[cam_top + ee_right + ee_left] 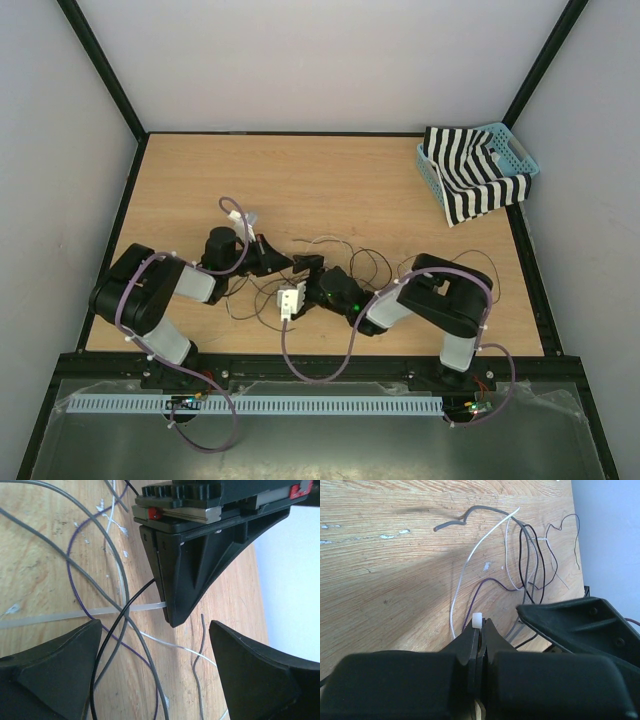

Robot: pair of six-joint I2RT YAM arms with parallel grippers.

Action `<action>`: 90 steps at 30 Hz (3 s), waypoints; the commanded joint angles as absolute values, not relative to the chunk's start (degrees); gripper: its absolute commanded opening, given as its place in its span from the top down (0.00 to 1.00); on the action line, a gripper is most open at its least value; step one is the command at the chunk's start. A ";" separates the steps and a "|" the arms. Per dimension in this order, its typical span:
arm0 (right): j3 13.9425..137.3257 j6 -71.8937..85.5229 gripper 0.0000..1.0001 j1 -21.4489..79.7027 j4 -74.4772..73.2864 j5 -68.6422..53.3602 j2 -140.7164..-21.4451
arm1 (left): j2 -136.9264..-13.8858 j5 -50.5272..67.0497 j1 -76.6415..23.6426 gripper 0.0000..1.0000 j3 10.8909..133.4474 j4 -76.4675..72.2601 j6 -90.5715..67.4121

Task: Zip-tie the wires
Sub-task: Tie the cable at the center of the board.

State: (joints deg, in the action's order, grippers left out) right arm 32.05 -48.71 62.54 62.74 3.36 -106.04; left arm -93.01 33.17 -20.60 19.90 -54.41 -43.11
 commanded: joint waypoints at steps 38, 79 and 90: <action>30.51 -69.86 0.01 66.37 62.04 6.41 -109.39 | -89.80 36.54 -21.57 1.00 24.67 -48.61 -44.23; 24.12 -64.60 0.01 72.27 84.72 9.57 -113.70 | -94.81 36.87 -21.87 1.00 27.25 -47.50 -47.85; 24.75 -64.94 0.01 74.69 84.15 9.91 -114.04 | -95.19 36.69 -21.88 1.00 27.49 -46.67 -47.42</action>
